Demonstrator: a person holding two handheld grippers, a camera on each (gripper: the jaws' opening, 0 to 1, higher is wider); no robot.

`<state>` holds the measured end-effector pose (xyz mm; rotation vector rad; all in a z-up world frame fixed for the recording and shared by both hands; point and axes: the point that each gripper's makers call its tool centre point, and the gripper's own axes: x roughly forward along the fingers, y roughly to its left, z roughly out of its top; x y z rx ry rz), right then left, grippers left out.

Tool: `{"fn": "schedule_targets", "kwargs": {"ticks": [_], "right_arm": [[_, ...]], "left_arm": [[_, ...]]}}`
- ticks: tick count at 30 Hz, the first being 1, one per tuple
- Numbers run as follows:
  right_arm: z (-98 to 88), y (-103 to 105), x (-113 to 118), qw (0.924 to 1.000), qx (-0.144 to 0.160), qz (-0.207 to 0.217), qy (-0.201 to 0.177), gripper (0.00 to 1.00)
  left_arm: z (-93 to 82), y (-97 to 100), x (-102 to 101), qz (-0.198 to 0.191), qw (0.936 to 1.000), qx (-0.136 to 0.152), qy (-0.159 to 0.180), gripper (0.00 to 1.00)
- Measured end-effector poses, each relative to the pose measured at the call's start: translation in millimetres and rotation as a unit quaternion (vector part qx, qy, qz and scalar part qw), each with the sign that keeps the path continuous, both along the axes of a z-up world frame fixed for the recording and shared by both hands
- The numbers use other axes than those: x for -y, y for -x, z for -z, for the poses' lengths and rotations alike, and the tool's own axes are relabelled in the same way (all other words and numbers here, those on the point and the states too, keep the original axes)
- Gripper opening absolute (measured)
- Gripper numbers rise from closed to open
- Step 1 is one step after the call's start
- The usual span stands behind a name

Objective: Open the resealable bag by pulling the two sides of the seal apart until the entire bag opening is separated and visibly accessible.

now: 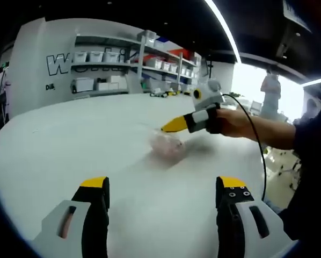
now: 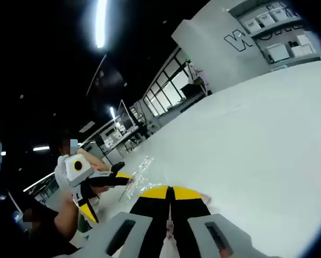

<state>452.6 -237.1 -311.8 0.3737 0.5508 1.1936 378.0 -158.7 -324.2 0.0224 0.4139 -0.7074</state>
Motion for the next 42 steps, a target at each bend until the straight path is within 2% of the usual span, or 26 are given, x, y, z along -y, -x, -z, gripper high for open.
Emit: {"fn": "schedule_targets", "kwargs": {"ticks": [4, 13, 17, 21, 24, 26, 31, 33, 42], "right_arm": [[-0.8, 2, 0, 1.0, -0.002, 0.0, -0.003, 0.0], [-0.9, 9, 0, 0.9996, -0.021, 0.0, -0.017, 0.0], [-1.0, 13, -1, 0.9996, -0.021, -0.002, -0.017, 0.0], [-2.0, 17, -3, 0.9989, -0.035, -0.004, -0.03, 0.0], [-3.2, 18, -2, 0.9985, -0.041, -0.003, -0.037, 0.0], [-3.1, 20, -3, 0.9982, -0.045, -0.004, -0.04, 0.0], [-0.9, 25, -4, 0.9969, -0.06, -0.005, -0.05, 0.0], [-0.2, 26, -5, 0.9966, -0.063, -0.005, -0.052, 0.0], [2.8, 29, -4, 0.9954, -0.076, -0.012, -0.057, 0.0]], "left_arm": [[2.4, -8.2, 5, 0.005, 1.0, 0.005, 0.005, 0.78], [-0.1, -29.9, 24, 0.023, 0.9989, 0.036, 0.02, 0.74], [2.2, -37.4, 32, 0.034, 0.9983, 0.044, 0.017, 0.72], [0.7, -46.9, 38, 0.038, 0.9976, 0.054, 0.022, 0.7], [7.7, -50.3, 45, 0.049, 0.9972, 0.055, 0.012, 0.68], [9.5, -51.3, 48, 0.054, 0.9967, 0.06, 0.005, 0.66], [7.6, -56.9, 55, 0.06, 0.9956, 0.069, 0.019, 0.58], [9.4, -58.6, 59, 0.063, 0.995, 0.076, 0.014, 0.56], [6.0, -58.1, 63, 0.073, 0.9924, 0.098, 0.015, 0.41]]}}
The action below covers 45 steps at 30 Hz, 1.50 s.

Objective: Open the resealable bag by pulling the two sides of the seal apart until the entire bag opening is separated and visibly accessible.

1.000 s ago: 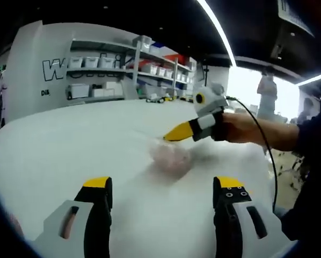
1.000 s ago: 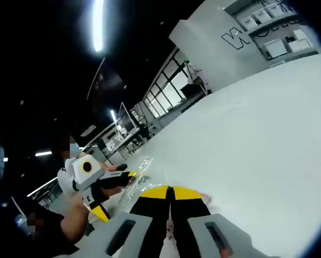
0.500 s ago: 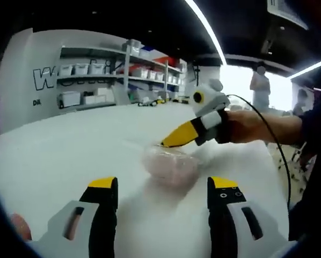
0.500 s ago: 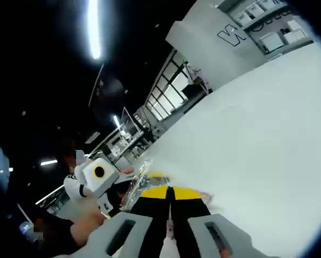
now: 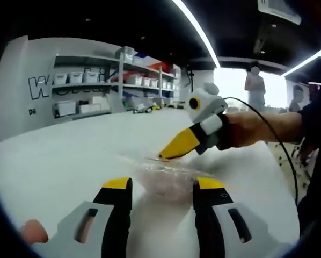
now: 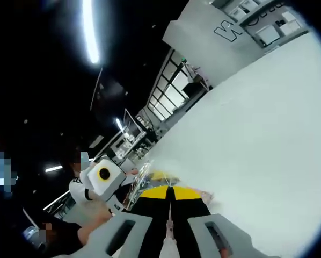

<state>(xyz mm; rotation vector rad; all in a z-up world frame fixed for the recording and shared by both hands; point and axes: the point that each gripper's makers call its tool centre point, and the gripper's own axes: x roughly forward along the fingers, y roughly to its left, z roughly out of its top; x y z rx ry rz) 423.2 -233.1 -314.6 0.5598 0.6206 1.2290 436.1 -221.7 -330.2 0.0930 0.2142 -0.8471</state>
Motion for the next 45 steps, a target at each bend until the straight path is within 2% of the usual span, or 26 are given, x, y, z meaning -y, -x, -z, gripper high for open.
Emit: {"fn": "schedule_targets", "kwargs": {"ticks": [3, 13, 18, 23, 26, 41, 45], "right_arm": [[-0.2, 0, 1, 1.0, -0.002, 0.001, -0.003, 0.0], [4.4, 7, 2, 0.9997, -0.019, -0.003, -0.016, 0.0], [4.8, 0, 7, 0.9999, 0.013, -0.001, 0.002, 0.0], [6.8, -2, 10, 0.9997, 0.022, -0.004, 0.008, 0.01], [8.4, -3, 13, 0.9995, 0.03, -0.002, 0.014, 0.1], [5.4, -12, 43, 0.9989, 0.04, 0.011, 0.023, 0.12], [4.4, -7, 44, 0.9988, 0.041, 0.014, 0.022, 0.11]], "left_arm": [[-4.0, -0.2, 1, 0.004, 0.9999, 0.011, 0.001, 0.36], [-15.7, 0.4, 4, 0.007, 0.9995, 0.029, 0.011, 0.34], [-18.7, 1.0, 8, 0.013, 0.9993, 0.034, 0.006, 0.34], [-19.6, 5.4, 13, 0.018, 0.9991, 0.038, -0.004, 0.34], [-20.4, 7.3, 16, 0.02, 0.999, 0.038, -0.009, 0.34], [-25.6, 5.7, 31, 0.039, 0.9978, 0.046, -0.028, 0.34], [-26.7, 6.6, 34, 0.043, 0.9973, 0.049, -0.034, 0.34]]}}
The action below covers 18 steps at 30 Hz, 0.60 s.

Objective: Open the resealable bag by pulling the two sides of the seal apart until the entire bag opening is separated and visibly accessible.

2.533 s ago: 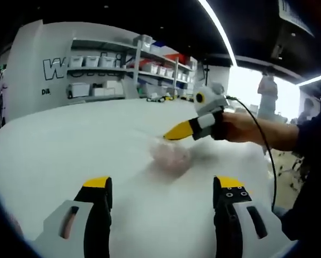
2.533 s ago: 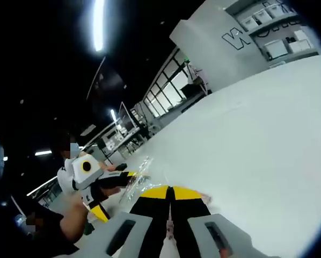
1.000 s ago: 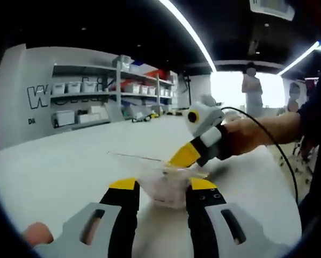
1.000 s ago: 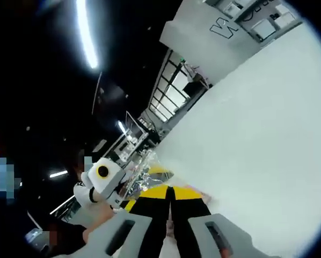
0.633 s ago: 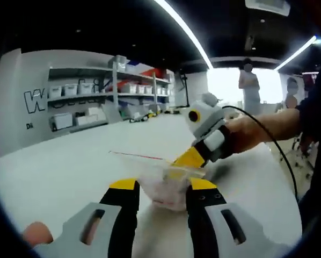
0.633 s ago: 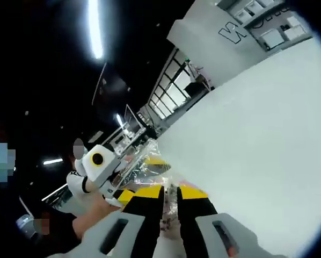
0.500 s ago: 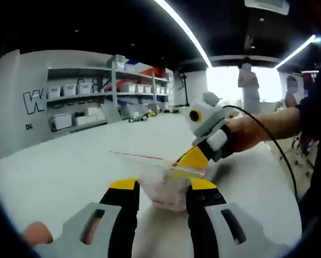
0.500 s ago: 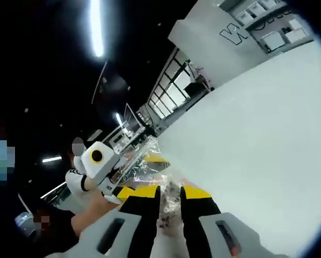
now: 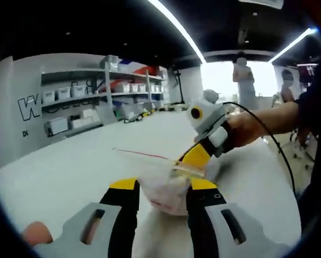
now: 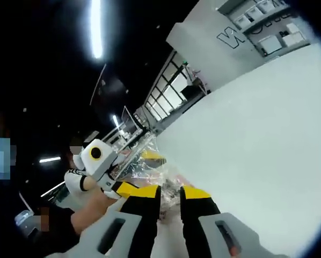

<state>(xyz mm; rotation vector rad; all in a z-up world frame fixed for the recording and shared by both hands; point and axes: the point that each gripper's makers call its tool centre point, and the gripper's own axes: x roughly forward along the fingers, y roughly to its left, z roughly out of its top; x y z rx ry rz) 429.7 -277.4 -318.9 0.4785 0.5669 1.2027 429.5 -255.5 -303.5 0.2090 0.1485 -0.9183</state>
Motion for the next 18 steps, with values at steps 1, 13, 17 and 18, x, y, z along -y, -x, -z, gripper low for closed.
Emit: {"fn": "schedule_targets", "kwargs": {"ticks": [1, 13, 17, 18], "right_arm": [[0.1, 4, -1, 1.0, -0.001, 0.001, -0.001, 0.11], [-4.2, 5, 7, 1.0, 0.004, 0.005, 0.001, 0.11], [-7.9, 10, 12, 0.9999, 0.01, 0.007, 0.006, 0.11], [-8.9, 11, 14, 0.9998, 0.014, 0.009, 0.009, 0.11]], "left_arm": [[0.0, 0.1, 1, 0.001, 1.0, 0.0, -0.001, 0.34], [-0.7, 0.8, 6, 0.007, 0.9998, 0.008, -0.015, 0.34], [-0.9, 1.9, 10, 0.008, 0.9996, 0.012, -0.023, 0.34], [-0.9, 2.1, 11, 0.008, 0.9996, 0.014, -0.025, 0.34]]}}
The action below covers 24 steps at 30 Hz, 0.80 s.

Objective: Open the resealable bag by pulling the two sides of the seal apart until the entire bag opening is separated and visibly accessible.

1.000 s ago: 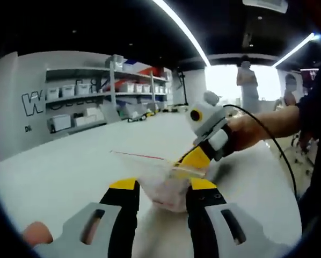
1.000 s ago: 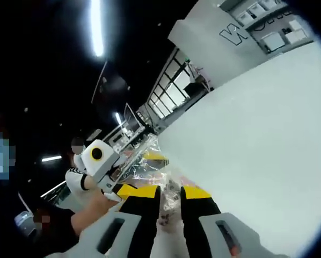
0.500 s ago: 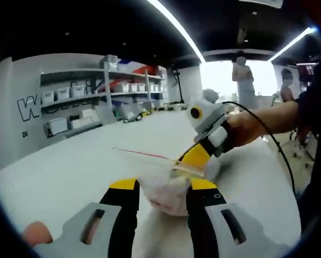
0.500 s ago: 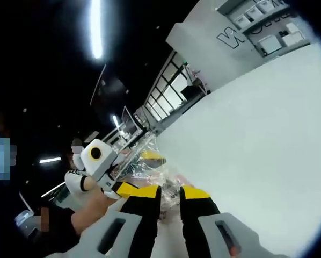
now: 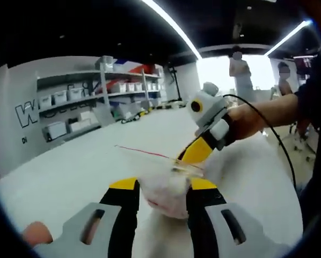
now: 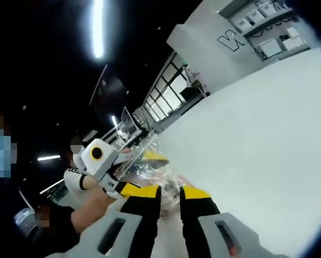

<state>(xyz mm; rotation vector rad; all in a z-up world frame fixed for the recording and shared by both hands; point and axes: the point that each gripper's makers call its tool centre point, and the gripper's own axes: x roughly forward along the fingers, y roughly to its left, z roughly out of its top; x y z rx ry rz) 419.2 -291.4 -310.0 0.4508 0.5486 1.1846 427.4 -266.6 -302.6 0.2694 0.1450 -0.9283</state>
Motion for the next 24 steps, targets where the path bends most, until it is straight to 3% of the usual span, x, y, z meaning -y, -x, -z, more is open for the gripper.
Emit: {"fn": "schedule_targets", "kwargs": {"ticks": [6, 10, 20, 24], "right_arm": [[-17.4, 5, 4, 0.9998, 0.02, 0.002, 0.004, 0.11], [-29.2, 21, -1, 0.9993, 0.033, -0.006, 0.014, 0.12], [-57.9, 12, -3, 0.9968, 0.06, -0.015, 0.05, 0.25], [-61.4, 5, -6, 0.9966, 0.046, -0.016, 0.066, 0.28]], "left_arm": [[-0.1, -1.1, 4, 0.002, 1.0, 0.005, -0.006, 0.34], [1.8, -3.4, 5, 0.004, 1.0, 0.003, -0.007, 0.34], [2.4, -8.0, 9, 0.006, 1.0, 0.004, -0.004, 0.34], [2.6, -7.8, 10, 0.006, 0.9999, 0.006, -0.007, 0.34]]}}
